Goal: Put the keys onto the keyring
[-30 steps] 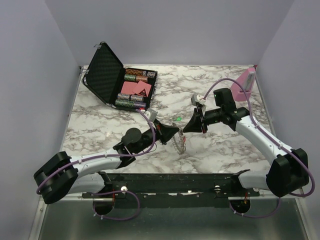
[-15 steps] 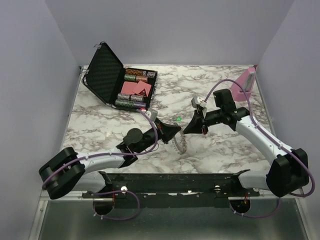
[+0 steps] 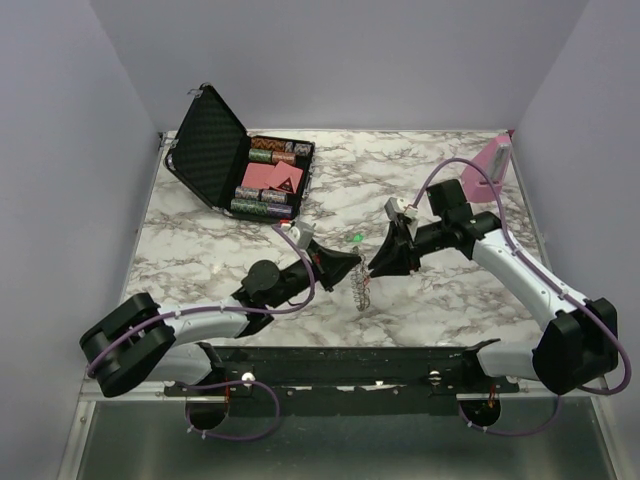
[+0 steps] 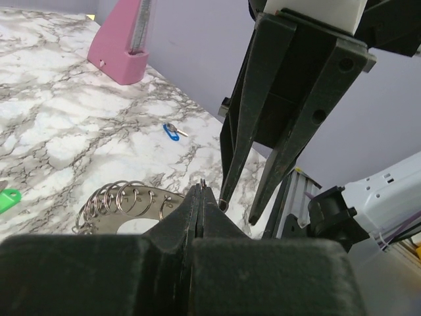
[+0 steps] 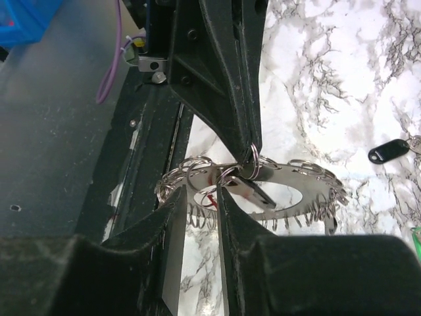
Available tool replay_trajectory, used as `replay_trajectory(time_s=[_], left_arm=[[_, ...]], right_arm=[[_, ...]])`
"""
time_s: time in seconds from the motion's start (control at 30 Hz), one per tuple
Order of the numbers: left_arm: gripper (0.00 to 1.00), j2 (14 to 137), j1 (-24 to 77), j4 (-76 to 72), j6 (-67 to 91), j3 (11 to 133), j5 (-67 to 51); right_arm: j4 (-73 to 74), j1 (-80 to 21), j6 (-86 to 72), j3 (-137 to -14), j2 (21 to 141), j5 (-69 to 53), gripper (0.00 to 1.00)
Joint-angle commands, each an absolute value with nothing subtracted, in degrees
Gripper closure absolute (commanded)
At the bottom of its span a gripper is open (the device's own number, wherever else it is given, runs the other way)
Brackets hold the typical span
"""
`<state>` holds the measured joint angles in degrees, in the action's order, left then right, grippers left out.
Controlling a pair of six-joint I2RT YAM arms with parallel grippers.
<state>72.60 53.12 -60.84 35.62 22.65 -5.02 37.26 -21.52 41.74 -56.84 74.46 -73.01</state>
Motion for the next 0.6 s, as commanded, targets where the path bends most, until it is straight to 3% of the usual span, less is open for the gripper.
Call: replay_trajectory(time_s=[0.0,0.27,0.57], left_arm=[[1.00,70.2,52.1,-67.2,31.5,20.9,-10.3],[1.00,69.4,51.5,-69.2,25.2,20.1,-21.3],[1.00,73.3,51.4,-75.3,26.5,21.8,-25.5]], right_arm=[[43.1,-20.0,45.6,-59.3,73.0,-76.5,0.66],[36.6,-19.1,38.3,-57.5,73.1,-77.3,0.65],[29.1,-19.0,30.4,-55.1,73.0,-77.7,0.66]])
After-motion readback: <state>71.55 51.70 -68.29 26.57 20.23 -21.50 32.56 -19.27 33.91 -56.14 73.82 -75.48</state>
